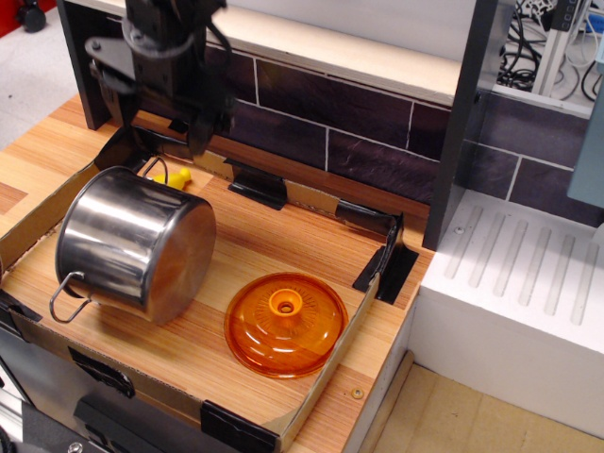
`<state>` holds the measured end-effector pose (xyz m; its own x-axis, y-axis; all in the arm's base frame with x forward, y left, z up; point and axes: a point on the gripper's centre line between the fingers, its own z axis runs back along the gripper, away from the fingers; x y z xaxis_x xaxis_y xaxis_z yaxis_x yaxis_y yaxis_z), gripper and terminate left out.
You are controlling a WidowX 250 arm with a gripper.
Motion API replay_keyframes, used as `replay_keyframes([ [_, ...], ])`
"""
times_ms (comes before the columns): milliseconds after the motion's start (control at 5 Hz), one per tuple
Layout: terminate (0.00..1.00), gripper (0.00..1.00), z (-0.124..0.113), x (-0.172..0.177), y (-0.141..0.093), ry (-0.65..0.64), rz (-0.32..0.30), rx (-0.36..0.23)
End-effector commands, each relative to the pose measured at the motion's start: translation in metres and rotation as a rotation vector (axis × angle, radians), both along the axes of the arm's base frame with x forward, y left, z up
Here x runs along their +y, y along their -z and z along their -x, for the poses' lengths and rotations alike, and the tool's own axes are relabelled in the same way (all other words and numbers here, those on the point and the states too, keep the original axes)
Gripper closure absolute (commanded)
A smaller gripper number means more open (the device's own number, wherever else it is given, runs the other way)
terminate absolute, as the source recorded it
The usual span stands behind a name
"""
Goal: Topple metal pot
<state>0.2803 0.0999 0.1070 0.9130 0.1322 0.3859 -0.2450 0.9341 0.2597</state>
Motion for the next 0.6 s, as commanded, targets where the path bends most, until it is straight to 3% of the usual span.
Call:
replay_keyframes([
  [0, 0.0, 0.0, 0.002, 0.004, -0.087, -0.005, 0.141, -0.135],
  [200, 0.0, 0.0, 0.015, 0.014, -0.121, 0.003, 0.137, -0.21],
  [400, 1.0, 0.0, 0.015, 0.014, -0.121, 0.003, 0.137, -0.21],
])
